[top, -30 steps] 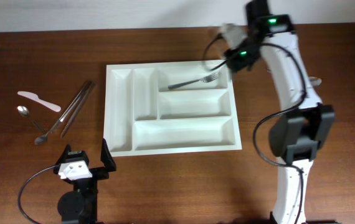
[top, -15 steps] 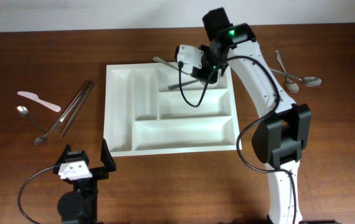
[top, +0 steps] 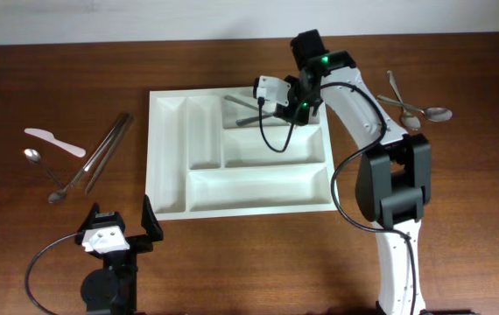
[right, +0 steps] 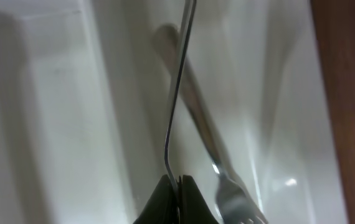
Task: Pack container
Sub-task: 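Carry the second fork into the top compartment and release it, then move the right gripper to the spoons and grasp a silver spoon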
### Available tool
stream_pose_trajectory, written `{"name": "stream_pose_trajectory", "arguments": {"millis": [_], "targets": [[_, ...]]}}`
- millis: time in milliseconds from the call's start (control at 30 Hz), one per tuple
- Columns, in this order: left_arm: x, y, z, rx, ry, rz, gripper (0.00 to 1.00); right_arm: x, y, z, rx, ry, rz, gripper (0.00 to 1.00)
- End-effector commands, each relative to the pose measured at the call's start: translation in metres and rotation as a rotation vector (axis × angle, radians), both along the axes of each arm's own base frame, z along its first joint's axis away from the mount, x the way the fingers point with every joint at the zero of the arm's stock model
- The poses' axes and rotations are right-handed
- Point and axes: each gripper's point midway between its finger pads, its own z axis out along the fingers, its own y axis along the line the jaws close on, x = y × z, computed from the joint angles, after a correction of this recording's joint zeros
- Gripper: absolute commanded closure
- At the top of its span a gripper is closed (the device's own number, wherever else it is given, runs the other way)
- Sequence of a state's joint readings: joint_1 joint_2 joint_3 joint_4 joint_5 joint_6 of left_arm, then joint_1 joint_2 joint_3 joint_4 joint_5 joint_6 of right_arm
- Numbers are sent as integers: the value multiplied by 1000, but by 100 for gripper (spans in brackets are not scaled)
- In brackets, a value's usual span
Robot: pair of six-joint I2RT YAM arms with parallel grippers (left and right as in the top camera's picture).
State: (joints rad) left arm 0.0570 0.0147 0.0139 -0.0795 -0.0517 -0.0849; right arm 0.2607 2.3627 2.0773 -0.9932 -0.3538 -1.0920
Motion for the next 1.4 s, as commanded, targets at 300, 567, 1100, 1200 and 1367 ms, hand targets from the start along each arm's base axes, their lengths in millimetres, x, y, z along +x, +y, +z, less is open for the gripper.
{"name": "stream_pose_trajectory", "arguments": {"millis": [300,567,1100,1200,1367], "targets": [[0,-3,-1,18,0,-17,1,16,-36,-4,37,20,-123,88],[0,-3,-1,18,0,-17,1,28,-33,5,113,47,-282,33],[0,-3,-1,18,0,-17,1,90,-173,106,330,64,-1226,1],[0,-3,-1,18,-1,-17,1,77,-219,97,341,151,-1360,1],[0,-3,-1,18,0,-17,1,47,-252,87,383,327,-1407,1]]}}
